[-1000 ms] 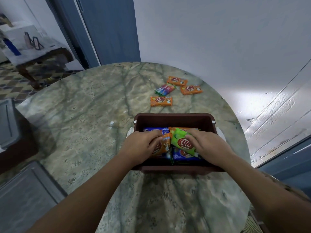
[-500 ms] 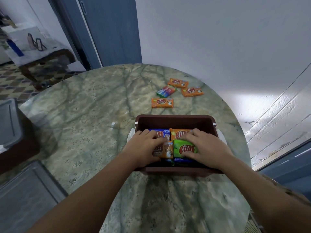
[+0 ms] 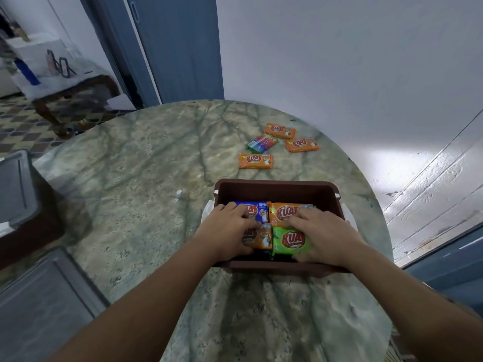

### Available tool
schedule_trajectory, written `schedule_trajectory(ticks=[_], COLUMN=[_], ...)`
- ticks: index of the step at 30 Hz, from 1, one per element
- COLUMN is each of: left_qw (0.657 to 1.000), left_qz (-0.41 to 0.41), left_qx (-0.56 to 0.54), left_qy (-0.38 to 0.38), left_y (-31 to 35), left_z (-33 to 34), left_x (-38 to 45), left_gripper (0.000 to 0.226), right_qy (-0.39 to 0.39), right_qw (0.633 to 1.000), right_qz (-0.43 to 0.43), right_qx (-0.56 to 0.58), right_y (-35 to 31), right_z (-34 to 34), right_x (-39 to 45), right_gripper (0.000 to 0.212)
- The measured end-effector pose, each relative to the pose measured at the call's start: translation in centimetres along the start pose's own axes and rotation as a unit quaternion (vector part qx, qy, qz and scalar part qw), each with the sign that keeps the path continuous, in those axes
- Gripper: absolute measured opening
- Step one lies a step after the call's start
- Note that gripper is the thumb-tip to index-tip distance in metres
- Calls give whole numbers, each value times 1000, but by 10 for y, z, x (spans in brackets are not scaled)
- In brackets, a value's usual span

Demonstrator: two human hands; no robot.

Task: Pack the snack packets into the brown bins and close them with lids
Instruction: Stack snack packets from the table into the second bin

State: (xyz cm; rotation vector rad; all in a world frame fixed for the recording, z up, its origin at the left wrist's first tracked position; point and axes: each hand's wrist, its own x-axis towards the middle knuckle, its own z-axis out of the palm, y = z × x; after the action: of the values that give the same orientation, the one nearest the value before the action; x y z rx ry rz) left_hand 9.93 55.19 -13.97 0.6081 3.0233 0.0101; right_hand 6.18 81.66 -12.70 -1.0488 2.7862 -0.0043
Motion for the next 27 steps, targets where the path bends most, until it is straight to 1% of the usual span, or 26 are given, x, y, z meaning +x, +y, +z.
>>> schedule_trajectory(ticks=[3, 5, 7, 9, 11, 13, 14, 15, 17, 20, 23, 27], left_qw=[1000, 1000, 1000, 995, 984, 971, 969, 969, 972, 969, 966, 958], left_qz=[2, 2, -2, -25, -78, -136, -158, -172, -195, -218, -227, -249], left_qx=[6, 6, -11, -43, -71, -85, -73, -54, -44, -97, -103, -116], left_qy=[-6, -3, 28, 88, 147, 176, 176, 167, 122, 63, 70, 86], left_y=[0, -1, 0, 4, 6, 1, -3, -8, -17, -22, -23, -15], left_z=[0, 1, 1, 0, -3, -5, -5, -6, -7, -12, -10, -12], left_x=[1, 2, -1, -3, -1, 4, 10, 17, 34, 56, 70, 92], left_gripper=[74, 75, 79, 85, 86, 77, 73, 70, 61, 35, 28, 32], right_qy=[-1, 6, 26, 72, 152, 225, 244, 247, 221, 181, 173, 171], right_qw=[1000, 1000, 999, 996, 985, 968, 961, 957, 959, 970, 973, 976], right_qz=[0, 2, 7, 29, 53, 90, 116, 141, 175, 165, 152, 131], right_qx=[2, 10, 24, 50, 55, 59, 62, 59, 29, 6, 14, 16], right_y=[2, 3, 3, 4, 9, 14, 16, 18, 23, 31, 48, 80], right_z=[1, 3, 4, 4, 7, 11, 12, 13, 17, 19, 17, 14], right_x=[0, 0, -1, -2, 1, 6, 10, 14, 21, 28, 37, 52], right_gripper=[77, 80, 86, 84, 72, 61, 60, 63, 73, 75, 70, 66])
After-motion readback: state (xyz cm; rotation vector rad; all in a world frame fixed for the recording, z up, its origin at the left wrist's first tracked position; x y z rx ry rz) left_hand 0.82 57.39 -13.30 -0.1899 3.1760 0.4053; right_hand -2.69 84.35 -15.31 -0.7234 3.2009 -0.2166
